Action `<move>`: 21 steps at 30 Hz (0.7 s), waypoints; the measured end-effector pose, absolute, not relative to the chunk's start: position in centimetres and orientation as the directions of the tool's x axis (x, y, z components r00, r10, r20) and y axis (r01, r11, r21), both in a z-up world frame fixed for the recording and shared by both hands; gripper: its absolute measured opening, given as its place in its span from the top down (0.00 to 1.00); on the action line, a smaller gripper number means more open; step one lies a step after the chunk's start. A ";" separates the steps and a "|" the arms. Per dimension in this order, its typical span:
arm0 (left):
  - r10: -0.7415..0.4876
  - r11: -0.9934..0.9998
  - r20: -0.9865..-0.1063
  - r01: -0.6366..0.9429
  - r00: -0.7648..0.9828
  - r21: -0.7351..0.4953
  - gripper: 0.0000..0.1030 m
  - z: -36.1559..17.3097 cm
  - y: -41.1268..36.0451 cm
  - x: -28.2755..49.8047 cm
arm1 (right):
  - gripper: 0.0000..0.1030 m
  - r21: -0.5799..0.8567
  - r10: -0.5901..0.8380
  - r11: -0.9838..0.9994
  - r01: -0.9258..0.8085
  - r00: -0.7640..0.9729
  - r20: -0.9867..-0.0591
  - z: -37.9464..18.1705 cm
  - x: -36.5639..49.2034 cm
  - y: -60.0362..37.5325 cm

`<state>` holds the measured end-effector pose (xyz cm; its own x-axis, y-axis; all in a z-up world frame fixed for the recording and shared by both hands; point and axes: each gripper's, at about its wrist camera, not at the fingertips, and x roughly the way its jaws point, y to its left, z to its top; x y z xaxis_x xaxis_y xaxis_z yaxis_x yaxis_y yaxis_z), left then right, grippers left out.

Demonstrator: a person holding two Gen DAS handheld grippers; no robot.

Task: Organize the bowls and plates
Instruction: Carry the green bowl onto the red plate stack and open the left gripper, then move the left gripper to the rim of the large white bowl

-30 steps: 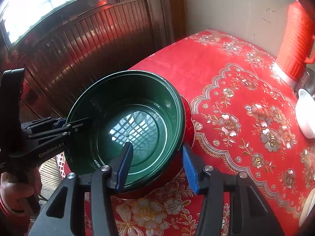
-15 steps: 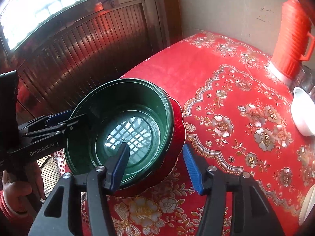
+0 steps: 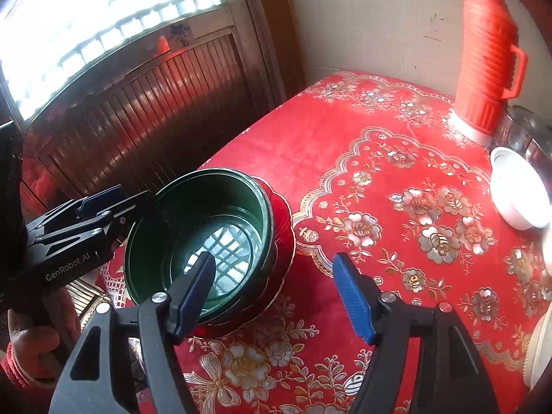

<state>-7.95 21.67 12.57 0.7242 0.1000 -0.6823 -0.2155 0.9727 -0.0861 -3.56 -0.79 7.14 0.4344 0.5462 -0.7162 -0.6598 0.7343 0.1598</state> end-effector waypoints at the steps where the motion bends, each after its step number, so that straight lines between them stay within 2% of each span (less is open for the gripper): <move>1: 0.093 0.975 -0.682 -0.205 0.726 -0.085 0.42 12.6 21.1 -7.6 | 0.31 0.162 0.544 0.740 -0.653 0.439 -0.715 7.2 -3.4 -1.2; 21: -0.041 0.999 -0.701 0.024 0.712 -0.034 0.42 12.3 7.7 -0.2 | 0.29 0.248 0.473 0.863 -0.441 0.530 -0.704 6.8 0.5 -13.3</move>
